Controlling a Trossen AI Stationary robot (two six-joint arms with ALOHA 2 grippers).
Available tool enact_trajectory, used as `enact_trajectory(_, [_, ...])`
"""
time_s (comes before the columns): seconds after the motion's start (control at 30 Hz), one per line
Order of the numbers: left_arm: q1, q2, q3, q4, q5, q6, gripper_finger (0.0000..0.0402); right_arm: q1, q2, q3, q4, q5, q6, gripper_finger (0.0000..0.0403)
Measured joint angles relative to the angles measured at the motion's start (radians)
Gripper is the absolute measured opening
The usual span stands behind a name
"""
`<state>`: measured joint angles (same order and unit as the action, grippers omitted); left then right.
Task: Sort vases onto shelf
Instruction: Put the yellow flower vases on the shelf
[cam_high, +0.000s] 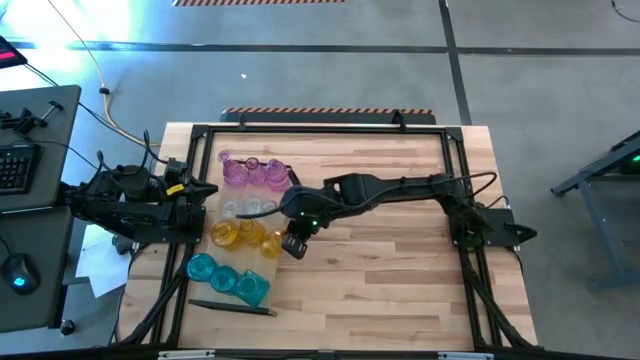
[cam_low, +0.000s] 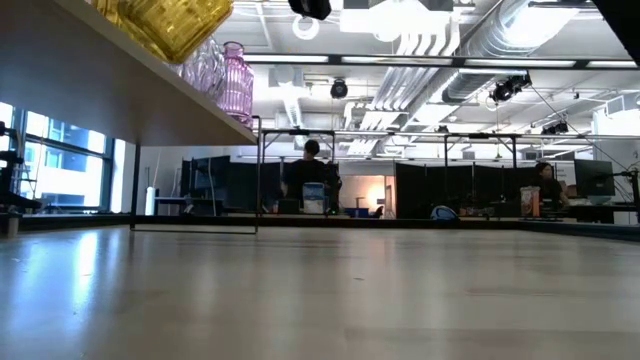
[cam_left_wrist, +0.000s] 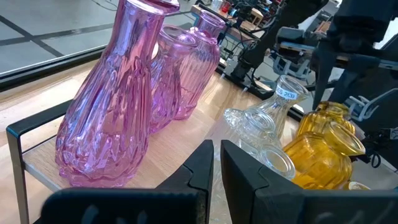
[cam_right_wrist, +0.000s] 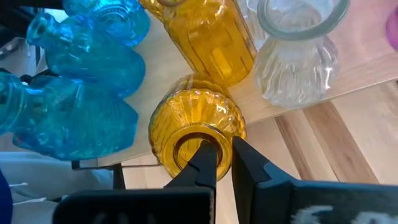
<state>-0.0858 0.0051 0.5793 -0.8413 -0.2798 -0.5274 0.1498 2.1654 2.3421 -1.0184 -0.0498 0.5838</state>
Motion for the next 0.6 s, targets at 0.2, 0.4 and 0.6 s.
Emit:
enact_trajectory(0.2, [0.000, 0.000, 0.000, 0.000, 0.000, 0.000, 0.0021, -0.001, 0.000, 0.000, 0.012, -0.030, -0.001, 0.0000])
enact_trajectory(0.4, [0.000, 0.000, 0.000, 0.000, 0.000, 0.000, 0.0021, -0.001, 0.033, 0.000, 0.063, -0.067, -0.001, 0.0000])
enact_trajectory(0.6, [0.000, 0.000, -0.001, 0.000, 0.000, 0.000, 0.0021, -0.003, 0.044, 0.000, 0.067, -0.067, -0.009, 0.0000])
